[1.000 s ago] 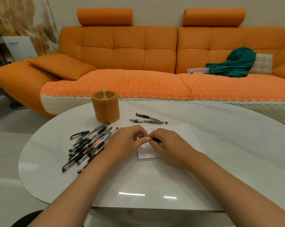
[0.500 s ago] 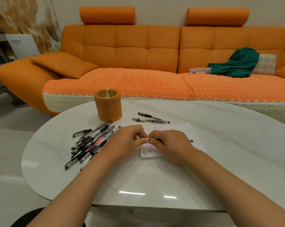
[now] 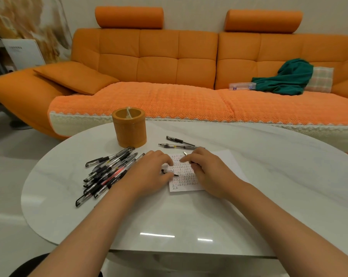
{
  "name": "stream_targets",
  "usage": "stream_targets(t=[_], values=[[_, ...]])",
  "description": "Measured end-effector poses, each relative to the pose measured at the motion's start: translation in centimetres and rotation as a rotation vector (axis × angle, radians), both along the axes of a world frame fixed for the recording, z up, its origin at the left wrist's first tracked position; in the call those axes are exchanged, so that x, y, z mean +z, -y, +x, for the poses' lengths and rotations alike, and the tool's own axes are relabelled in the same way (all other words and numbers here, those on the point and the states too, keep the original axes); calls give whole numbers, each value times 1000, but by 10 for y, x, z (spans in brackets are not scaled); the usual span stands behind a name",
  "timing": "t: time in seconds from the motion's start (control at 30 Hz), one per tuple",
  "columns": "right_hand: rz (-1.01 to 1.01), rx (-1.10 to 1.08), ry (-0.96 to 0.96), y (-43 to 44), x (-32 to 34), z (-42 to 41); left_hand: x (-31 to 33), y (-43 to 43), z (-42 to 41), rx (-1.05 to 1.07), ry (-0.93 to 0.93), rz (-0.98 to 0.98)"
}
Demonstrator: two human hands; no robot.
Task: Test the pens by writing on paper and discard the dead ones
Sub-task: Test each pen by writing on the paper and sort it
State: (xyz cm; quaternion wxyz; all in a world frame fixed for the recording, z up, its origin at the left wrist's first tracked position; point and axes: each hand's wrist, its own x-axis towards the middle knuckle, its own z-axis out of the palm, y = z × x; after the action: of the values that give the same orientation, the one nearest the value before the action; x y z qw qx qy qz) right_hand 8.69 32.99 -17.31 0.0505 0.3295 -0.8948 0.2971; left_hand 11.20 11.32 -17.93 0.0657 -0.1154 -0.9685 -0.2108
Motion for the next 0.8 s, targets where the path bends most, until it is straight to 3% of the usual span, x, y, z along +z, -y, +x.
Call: stream_targets(t=[0.33, 0.57, 0.8], values=[[-102, -3, 146, 0, 0, -3, -4, 0, -4, -74, 93, -65], [-466, 1, 559, 11, 7, 17, -3, 0, -3, -79, 130, -40], [-362, 28, 545, 12, 2, 24, -2, 2, -3, -87, 172, -28]])
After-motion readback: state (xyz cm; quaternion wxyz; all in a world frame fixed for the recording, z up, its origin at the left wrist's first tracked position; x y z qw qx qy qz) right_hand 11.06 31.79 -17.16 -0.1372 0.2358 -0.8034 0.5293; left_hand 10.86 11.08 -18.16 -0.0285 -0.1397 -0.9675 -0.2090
